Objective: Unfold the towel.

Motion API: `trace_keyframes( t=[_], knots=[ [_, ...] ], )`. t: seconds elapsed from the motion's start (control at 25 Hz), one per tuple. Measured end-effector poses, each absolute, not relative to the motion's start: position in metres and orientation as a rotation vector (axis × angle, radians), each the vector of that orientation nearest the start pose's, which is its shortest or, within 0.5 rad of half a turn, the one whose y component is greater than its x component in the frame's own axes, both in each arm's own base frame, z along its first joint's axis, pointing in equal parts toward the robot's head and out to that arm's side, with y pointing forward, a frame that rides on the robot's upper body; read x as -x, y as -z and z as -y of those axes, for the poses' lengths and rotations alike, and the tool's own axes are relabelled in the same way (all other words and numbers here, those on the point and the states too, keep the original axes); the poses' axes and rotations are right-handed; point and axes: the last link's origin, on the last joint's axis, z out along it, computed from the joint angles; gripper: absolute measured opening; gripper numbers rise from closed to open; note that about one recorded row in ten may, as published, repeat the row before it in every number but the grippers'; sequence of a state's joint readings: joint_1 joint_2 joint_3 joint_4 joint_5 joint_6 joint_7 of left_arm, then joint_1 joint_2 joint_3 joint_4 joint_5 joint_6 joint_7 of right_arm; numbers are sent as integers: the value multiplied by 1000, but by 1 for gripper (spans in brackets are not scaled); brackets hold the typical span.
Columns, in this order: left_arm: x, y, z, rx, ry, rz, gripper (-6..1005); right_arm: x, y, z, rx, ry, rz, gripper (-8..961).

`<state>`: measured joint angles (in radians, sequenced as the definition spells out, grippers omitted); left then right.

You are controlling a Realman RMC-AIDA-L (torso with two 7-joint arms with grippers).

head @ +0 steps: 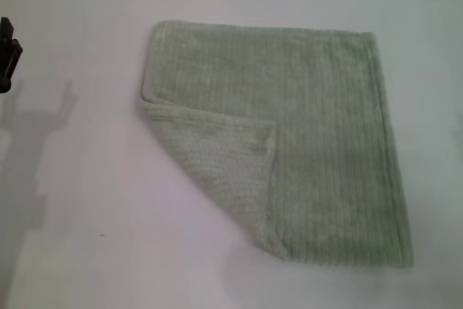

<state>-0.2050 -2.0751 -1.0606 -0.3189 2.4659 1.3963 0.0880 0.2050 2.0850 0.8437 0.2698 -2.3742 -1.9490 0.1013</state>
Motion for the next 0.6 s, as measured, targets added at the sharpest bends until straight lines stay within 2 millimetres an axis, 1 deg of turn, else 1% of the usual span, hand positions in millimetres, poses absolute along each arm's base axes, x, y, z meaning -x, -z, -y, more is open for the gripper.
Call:
trace_keyframes(
  t=[0.2,0.24,0.28,0.32,0.44,0.48,0.52,0.6],
  knots=[
    [331,-16,-280,1406,686,288,854,-283,-36,-224,1277,-1188,-32,616],
    [329,-15,-280,1409,691,286,854,-282,-37,-226,1276,-1191,-29,616],
    [329,-15,-280,1410,694,285,853,-281,-37,-232,1273,-1191,-39,617],
    [327,-15,-281,1411,699,283,853,-281,-37,-232,1273,-1191,-39,617],
    [325,-13,-282,1415,712,285,852,-277,-34,-252,1295,-1194,-121,617],
    [324,-13,-282,1417,713,284,852,-268,-29,-273,1382,-1191,-185,617],
    [323,-12,-282,1421,716,282,852,-268,-29,-273,1382,-1191,-185,617],
    [322,-11,-283,1427,720,279,851,-258,-26,-295,1484,-1170,-248,616]
  ],
)
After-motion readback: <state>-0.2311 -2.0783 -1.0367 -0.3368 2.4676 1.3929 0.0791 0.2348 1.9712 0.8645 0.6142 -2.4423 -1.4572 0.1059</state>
